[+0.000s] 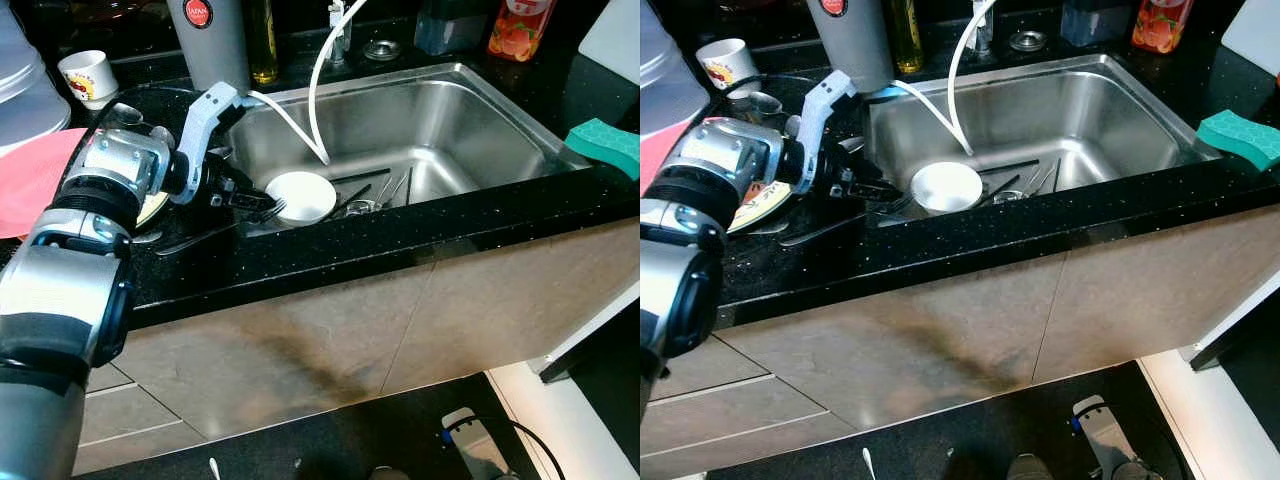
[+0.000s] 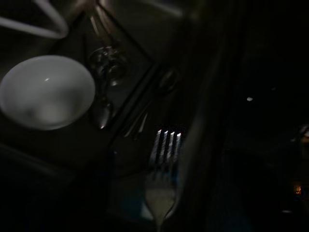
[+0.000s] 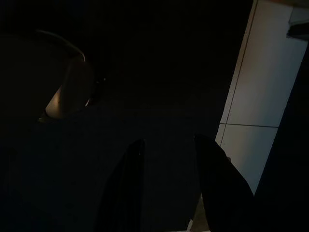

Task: Kitchen organization

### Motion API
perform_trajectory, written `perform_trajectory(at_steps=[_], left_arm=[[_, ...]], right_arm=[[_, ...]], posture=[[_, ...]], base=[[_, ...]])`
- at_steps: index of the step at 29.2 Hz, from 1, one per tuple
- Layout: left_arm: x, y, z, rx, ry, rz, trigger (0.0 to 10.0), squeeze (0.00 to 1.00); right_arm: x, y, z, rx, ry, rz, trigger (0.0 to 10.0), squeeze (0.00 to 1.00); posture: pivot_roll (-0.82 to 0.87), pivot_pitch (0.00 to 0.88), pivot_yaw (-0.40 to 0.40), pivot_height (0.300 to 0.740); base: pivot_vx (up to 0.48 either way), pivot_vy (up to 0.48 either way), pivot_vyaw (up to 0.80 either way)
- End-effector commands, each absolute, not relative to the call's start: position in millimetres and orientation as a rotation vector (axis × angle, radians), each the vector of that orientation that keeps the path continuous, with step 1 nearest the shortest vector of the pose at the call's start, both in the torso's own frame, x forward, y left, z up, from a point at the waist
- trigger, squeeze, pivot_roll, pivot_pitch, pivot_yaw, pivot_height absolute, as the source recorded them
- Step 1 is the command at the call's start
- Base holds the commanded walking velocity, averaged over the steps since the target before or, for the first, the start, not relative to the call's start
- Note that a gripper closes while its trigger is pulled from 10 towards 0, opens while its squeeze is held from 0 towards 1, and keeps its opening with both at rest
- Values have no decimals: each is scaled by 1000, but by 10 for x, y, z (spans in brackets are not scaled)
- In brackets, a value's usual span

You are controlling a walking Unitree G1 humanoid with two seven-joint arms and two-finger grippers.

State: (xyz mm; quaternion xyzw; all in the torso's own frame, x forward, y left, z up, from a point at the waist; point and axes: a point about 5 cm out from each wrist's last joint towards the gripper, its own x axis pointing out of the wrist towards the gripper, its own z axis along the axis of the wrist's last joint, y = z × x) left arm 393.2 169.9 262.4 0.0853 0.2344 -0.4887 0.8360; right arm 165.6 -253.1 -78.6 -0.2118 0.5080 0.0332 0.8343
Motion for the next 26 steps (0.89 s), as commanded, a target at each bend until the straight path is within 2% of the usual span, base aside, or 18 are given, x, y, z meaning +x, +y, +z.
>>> perform_trajectory(at_steps=[1,3,12,13,26], left_arm=[[3921,1658,2672,157,482,-1084,10000,1000],[3901,1650,2670,141,470,-1136,10000,1000],[3853,1745,2468,131,582,-1136,10000,1000],[3851,1751,2453,136,589,-1134,10000,0],[3844,1752,2296,167,630,-1113,10000,0]], right_arm=[[1598,-2519,-816,-451,1098,76,10000,0],[1598,-2517,-816,-451,1098,76,10000,0],[1584,-2519,-822,-452,1099,75,10000,0],[1583,-2520,-822,-452,1099,75,10000,0],[1573,-2529,-823,-455,1099,73,10000,0]], posture=[[-49,89,90,740],[-50,91,91,740],[-54,91,91,740],[-54,91,91,740],[-66,87,88,740]], base=[[0,0,0],[0,0,0],[0,0,0],[0,0,0],[0,0,0]])
